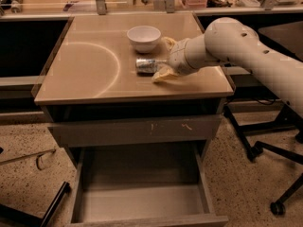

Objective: Pick redbull can from middle drawer and place on counter

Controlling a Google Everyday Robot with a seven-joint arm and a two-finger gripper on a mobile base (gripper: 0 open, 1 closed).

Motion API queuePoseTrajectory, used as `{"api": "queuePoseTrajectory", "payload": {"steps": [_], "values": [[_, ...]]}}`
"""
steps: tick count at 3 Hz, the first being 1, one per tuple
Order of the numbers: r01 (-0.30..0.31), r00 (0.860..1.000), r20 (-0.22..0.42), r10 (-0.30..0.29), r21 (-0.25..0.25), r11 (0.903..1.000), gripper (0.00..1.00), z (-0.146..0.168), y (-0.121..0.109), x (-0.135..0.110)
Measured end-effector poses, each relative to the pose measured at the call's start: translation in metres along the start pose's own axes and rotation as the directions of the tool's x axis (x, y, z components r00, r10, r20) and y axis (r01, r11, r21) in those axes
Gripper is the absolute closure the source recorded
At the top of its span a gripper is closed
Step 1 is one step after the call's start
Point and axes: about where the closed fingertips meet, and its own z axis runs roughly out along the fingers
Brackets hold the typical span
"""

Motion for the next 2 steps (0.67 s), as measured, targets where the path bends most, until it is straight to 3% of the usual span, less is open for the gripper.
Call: {"api": "queuePoseTrajectory", "payload": {"steps": [2], "values": [[0.000,1.000,0.000,0.000,0.000,1.0000,0.00,-0.0001,-0.0031,-0.0025]]}}
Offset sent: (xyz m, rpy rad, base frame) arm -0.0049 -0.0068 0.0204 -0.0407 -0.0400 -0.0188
